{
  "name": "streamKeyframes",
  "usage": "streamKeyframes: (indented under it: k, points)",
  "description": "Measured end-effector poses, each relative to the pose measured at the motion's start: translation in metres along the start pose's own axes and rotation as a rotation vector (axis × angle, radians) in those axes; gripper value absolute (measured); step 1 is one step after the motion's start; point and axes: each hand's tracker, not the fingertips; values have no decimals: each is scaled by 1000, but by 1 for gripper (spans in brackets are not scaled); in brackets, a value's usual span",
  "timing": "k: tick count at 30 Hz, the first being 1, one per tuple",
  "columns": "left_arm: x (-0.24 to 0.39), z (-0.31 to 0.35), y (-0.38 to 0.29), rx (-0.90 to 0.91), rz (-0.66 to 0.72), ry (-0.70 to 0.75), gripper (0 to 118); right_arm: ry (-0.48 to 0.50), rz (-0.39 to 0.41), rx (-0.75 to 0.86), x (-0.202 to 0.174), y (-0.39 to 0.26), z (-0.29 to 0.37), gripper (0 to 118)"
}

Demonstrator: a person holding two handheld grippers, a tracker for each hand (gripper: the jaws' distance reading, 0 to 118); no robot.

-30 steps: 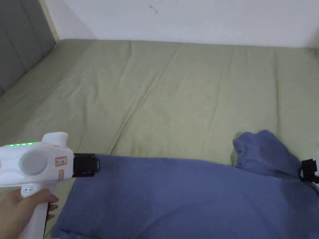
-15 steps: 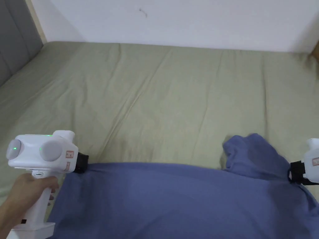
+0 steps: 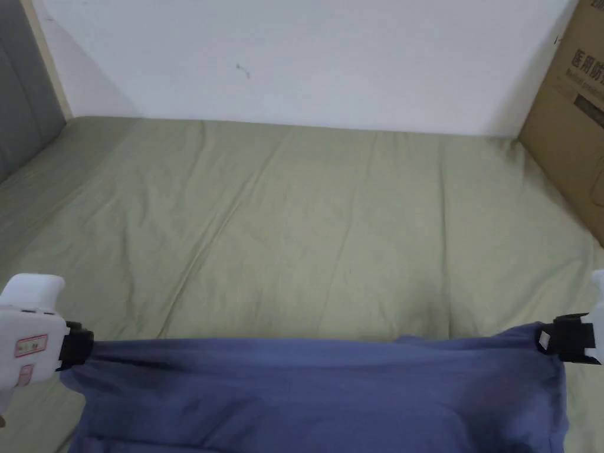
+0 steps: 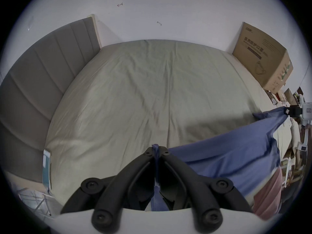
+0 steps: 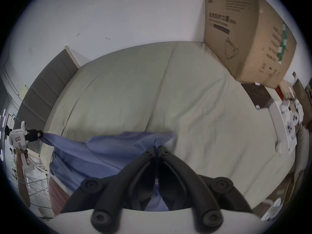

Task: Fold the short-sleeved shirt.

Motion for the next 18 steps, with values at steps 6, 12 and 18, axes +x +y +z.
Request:
streamKeyframes:
  k: [6,12,18]
  points:
    - [4,35,-84,-57,50,-35,2,-4,-86,-70,13,-108,34,2]
    - [-1,10,-146,-193,72,-29,3,-41,-150,-181,24,-181,21,2]
    - [-15,11,-145,-179,145,69,87,-119,-75,-148,6,-181,25,42]
